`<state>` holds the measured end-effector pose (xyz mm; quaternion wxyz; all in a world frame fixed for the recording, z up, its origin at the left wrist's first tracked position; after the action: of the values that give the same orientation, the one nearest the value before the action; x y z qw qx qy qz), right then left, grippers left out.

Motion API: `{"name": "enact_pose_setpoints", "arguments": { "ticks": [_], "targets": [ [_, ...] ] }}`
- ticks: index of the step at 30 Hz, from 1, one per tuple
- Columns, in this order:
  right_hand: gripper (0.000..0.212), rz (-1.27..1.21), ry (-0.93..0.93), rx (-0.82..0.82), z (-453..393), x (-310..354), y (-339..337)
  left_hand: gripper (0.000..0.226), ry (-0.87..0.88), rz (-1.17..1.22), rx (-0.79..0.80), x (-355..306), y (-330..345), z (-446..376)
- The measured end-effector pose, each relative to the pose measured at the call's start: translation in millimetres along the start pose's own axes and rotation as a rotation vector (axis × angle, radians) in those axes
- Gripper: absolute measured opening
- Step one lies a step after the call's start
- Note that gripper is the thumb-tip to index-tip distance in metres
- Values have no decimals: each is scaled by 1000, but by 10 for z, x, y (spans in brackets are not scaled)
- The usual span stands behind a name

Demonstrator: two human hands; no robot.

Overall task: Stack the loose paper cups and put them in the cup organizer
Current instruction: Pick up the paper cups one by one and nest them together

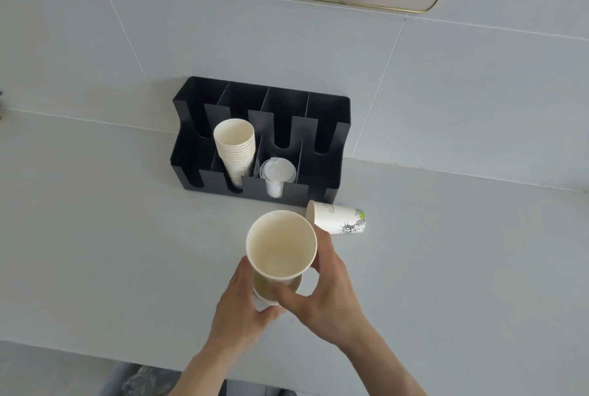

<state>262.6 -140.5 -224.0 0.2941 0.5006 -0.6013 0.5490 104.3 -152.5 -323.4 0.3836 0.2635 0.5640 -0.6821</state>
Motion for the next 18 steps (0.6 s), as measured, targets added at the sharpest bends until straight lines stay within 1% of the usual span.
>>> {"name": "enact_pose_setpoints", "arguments": {
  "ticks": [3,6,8,11,13,16,18],
  "targets": [
    [108,84,14,50,74,-81,77,77,-39,1,22,18,81,-23],
    [111,205,39,87,153,-212,44,82,-29,-21,56,-28,184,-29],
    [115,220,71,105,197,-286,-28,81,7,-6,49,-117,210,-15],
    [113,222,56,118,232,-255,-97,85,53,-16,35,-242,215,4],
    [105,252,34,134,235,-251,-104,93,64,-26,34,-277,217,6],
    [90,347,-18,142,239,-306,-96,98,82,-19,28,-308,210,5],
    [89,366,-28,140,240,-344,-83,99,89,-16,19,-303,199,15]
  ]
}}
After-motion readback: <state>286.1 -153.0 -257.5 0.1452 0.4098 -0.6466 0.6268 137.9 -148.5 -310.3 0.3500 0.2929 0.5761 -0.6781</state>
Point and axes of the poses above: each hand's wrist, its own z-axis away from the middle knuckle, its own y-axis out of the palm, x = y × z, the point moved 8 cm from there along -z, towards the middle knuckle, and after that the axes turned 7 degrees about -y, right-handed, at the moved point
